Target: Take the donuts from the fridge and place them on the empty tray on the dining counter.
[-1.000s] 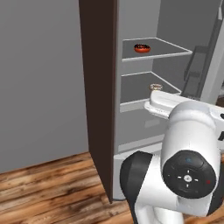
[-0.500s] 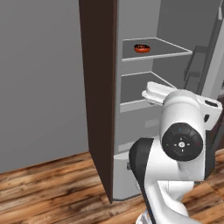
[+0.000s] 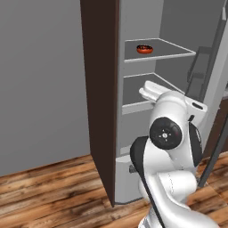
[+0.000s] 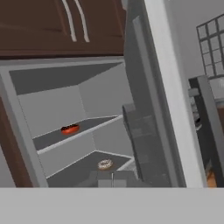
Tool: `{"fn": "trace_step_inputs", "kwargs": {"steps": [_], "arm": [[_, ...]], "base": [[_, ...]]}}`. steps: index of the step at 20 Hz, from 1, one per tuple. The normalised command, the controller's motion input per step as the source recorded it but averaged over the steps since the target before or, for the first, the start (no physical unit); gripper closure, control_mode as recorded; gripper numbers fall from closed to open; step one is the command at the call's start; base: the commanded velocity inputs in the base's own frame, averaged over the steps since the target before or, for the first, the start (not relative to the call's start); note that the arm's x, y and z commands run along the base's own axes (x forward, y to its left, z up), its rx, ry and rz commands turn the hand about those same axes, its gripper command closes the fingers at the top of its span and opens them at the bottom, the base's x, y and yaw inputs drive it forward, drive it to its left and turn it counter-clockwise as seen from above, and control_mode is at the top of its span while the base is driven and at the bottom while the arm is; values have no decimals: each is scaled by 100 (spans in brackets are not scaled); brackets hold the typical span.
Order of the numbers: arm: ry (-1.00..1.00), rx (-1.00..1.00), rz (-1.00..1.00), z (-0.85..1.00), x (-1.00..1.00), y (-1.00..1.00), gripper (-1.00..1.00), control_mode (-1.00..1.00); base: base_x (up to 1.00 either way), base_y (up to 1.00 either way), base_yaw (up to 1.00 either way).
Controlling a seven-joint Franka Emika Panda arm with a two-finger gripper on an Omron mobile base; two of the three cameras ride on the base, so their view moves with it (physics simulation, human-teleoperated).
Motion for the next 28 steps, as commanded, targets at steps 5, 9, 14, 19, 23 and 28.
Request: {"fn": "trace_step_inputs", "kwargs": {"steps": [5, 9, 14, 19, 23, 28], "arm": [[-16, 0, -11, -66, 32, -70, 100, -100], [-15, 0, -26, -41, 48, -53, 100, -100], [-11, 0, -23, -29, 75, -32, 100, -100], [4, 3, -12, 0, 78, -33, 100, -100], [3, 1, 1, 0, 57, -34, 100, -100], [0, 0, -5, -15, 46, -45, 100, -100]], "base": [[0, 0, 0], [0, 0, 0], [0, 0, 0], [0, 0, 0], [0, 0, 0], [0, 0, 0]]}}
